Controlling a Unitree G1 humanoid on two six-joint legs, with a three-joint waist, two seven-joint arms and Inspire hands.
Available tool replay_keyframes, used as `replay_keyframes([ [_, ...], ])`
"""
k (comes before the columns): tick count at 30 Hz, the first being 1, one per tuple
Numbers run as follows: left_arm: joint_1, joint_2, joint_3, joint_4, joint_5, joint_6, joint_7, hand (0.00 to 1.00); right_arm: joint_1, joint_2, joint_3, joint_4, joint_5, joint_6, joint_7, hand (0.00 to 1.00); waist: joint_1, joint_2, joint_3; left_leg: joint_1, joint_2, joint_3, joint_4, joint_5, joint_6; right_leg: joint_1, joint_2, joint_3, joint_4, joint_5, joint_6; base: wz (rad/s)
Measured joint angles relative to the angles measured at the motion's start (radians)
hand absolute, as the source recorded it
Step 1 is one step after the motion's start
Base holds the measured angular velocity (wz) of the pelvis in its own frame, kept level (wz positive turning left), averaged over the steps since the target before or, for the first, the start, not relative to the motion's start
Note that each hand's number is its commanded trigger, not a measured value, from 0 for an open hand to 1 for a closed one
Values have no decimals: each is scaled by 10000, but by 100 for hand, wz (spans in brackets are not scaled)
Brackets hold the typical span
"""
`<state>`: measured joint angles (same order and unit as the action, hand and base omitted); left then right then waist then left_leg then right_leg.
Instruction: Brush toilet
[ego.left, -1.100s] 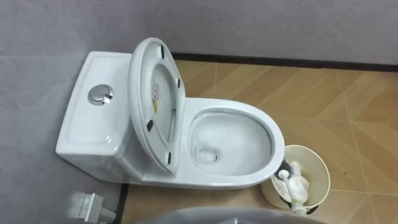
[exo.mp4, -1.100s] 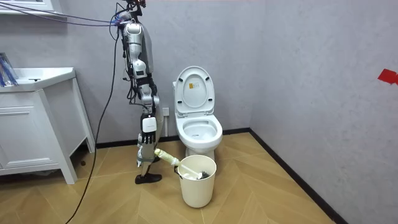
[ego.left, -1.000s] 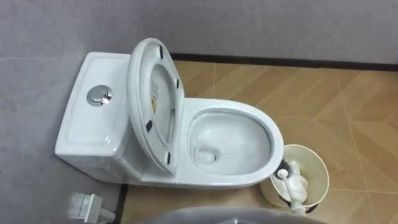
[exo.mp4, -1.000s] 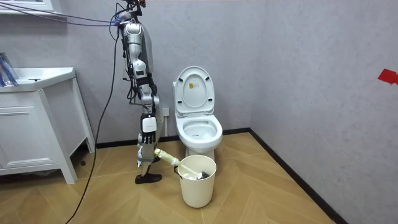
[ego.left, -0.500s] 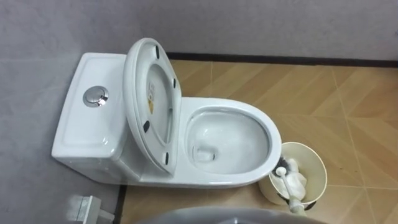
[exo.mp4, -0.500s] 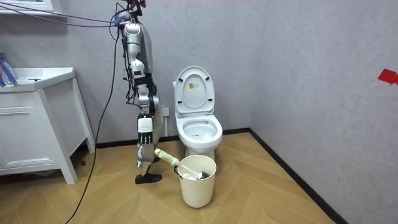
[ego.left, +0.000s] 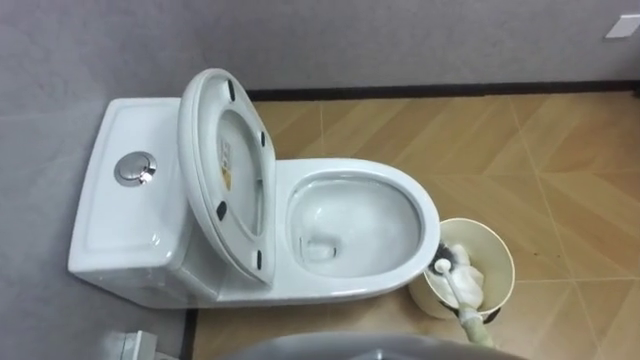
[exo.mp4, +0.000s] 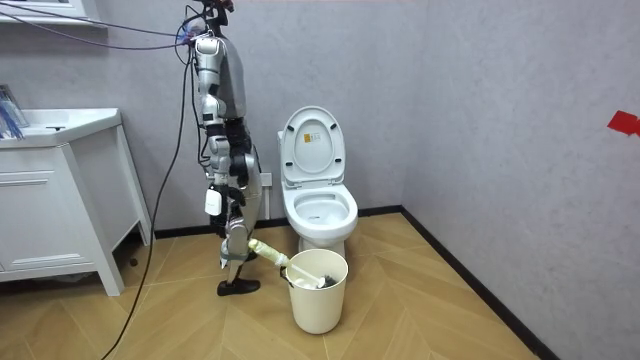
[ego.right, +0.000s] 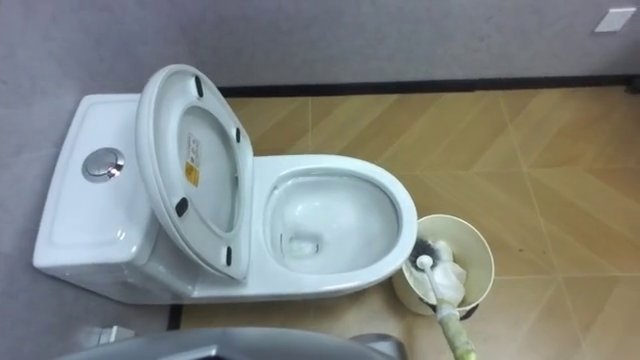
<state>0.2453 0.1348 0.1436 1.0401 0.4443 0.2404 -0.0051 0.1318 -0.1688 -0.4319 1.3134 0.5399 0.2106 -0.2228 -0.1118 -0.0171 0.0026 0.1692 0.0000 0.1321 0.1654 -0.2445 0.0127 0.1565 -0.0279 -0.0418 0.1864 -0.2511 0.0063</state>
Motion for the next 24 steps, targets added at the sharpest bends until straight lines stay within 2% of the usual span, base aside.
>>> replay_keyframes([
  [5,21,32,318,-104,5,-22,-1,0,-472,-331,-535,-537,1465,-240,-545,0,53,-115,-40,-8,-39,-19,64,1,1,-2,-44,-19,-25,0,3,0],
  [10,182,209,298,-438,77,-131,0,0,-974,-391,-425,-1669,1174,-508,-1192,0,95,-308,-23,-302,-43,-34,246,2,2,-192,-49,-53,-6,4,9,4],
  [13,229,317,255,-602,83,-314,0,0,-1355,-413,-203,-2627,450,-584,-1666,0,127,-385,-24,-659,-20,-40,347,3,2,-482,-45,-146,15,67,-1,5],
  [15,229,441,214,-844,101,-362,1,0,-1531,-639,302,-3304,337,-774,-1753,0,293,-386,-27,-884,8,-42,377,4,2,-665,-13,-146,8,144,-16,0],
  [22,132,764,-397,-1173,9,-441,1,0,-2248,-972,1401,-3462,-463,-877,-1586,0,503,-351,-24,-1474,66,-56,600,9,-2,-1248,2,-298,217,206,-62,2],
  [24,-5,814,-507,-1189,-2,-594,1,0,-2292,-994,1757,-3457,-1010,-890,-1436,0,556,-320,-30,-1879,74,-135,768,8,-1,-1559,-10,-421,258,244,-68,9],
])
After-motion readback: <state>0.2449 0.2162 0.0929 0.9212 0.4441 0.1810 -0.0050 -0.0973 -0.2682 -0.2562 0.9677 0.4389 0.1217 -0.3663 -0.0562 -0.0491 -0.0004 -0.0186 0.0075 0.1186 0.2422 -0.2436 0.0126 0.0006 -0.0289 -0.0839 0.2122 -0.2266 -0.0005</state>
